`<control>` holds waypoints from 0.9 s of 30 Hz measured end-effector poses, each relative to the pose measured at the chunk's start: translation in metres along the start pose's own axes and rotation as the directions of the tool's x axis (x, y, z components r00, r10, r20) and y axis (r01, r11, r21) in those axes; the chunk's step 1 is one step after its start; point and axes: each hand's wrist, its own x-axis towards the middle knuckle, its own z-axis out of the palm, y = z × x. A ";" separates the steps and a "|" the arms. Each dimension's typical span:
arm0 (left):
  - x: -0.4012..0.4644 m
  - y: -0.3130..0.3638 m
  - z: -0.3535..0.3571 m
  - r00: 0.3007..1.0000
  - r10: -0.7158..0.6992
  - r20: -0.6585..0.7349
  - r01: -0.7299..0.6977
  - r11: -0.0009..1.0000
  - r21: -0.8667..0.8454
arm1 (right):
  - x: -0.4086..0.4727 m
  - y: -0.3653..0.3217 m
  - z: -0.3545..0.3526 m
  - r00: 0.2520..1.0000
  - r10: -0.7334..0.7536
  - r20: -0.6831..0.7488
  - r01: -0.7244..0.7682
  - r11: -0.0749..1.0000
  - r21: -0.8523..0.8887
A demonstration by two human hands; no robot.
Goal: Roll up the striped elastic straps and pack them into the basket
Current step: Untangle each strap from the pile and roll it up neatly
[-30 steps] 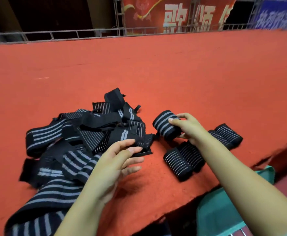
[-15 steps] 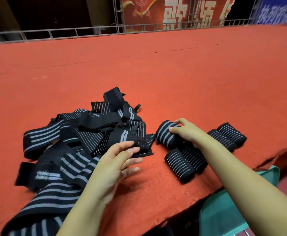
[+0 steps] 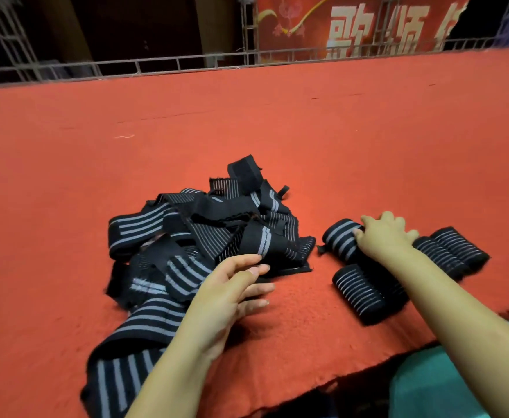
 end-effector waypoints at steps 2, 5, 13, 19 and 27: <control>-0.007 0.003 -0.009 1.000 0.014 -0.011 -0.014 1.000 -0.002 | -0.011 -0.012 -0.003 0.991 -0.083 -0.107 0.095 0.989 0.112; -0.017 0.008 -0.024 0.998 0.051 -0.022 -0.051 0.999 0.006 | -0.042 -0.047 -0.009 0.914 -0.287 -0.287 0.373 0.872 0.316; -0.040 0.021 -0.064 0.983 0.141 -0.113 -0.142 0.990 0.001 | -0.092 -0.144 -0.009 0.652 -0.734 -0.189 0.755 0.607 0.248; -0.051 0.030 -0.095 0.971 0.155 -0.184 -0.177 0.978 -0.108 | -0.089 -0.172 -0.009 0.718 -0.629 -0.297 0.680 0.546 0.489; -0.025 0.055 -0.099 0.999 -0.024 -0.040 0.007 0.920 -0.393 | -0.119 -0.199 -0.044 0.831 -0.468 -0.302 0.322 -0.040 0.946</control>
